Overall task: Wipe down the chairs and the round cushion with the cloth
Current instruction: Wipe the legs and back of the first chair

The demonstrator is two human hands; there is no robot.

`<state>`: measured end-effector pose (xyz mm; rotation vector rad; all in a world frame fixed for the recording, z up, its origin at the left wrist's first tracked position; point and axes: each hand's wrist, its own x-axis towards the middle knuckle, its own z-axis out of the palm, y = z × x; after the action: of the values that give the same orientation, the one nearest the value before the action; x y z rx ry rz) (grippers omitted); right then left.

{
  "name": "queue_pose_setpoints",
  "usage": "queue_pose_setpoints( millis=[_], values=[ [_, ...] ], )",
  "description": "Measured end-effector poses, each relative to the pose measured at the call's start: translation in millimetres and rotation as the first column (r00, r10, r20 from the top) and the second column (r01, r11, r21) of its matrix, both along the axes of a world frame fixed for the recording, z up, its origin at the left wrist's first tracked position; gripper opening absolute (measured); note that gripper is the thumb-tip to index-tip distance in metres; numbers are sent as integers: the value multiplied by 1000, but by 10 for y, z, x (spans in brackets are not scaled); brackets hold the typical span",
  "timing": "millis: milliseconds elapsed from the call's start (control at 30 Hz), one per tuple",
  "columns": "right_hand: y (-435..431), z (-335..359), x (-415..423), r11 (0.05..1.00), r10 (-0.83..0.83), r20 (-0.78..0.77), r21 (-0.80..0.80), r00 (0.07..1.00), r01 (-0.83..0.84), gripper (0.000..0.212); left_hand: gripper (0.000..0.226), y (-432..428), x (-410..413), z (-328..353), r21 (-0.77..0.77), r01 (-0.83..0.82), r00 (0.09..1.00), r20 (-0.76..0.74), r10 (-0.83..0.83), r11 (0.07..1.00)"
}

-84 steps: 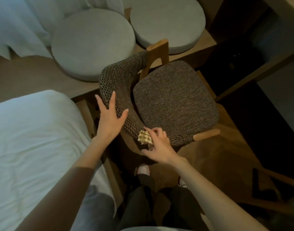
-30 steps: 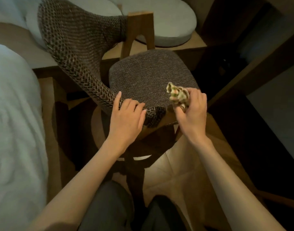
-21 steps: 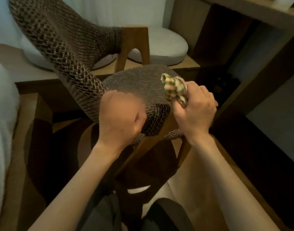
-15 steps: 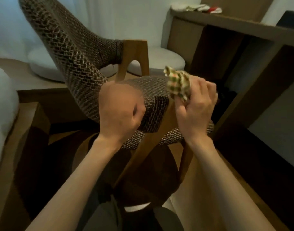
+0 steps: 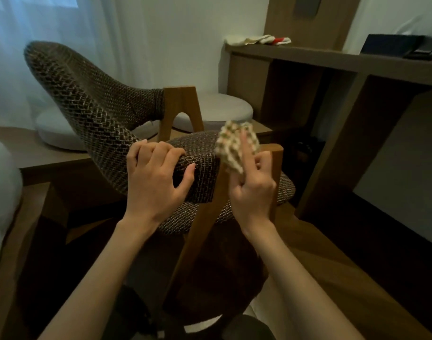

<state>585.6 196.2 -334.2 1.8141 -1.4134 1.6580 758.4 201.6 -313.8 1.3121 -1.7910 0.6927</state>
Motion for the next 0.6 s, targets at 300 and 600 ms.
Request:
queue_pose_setpoints(
  millis=[300, 600],
  values=[
    [-64, -166, -409, 993, -106, 236, -16, 966, 113, 50, 40, -36, 1, -53, -38, -12, 1000, 5, 12, 999],
    [72, -534, -64, 975, 217, -287, 8, 933, -224, 52, 51, 92, 149, -419, -20, 131, 991, 37, -130, 991]
  ],
)
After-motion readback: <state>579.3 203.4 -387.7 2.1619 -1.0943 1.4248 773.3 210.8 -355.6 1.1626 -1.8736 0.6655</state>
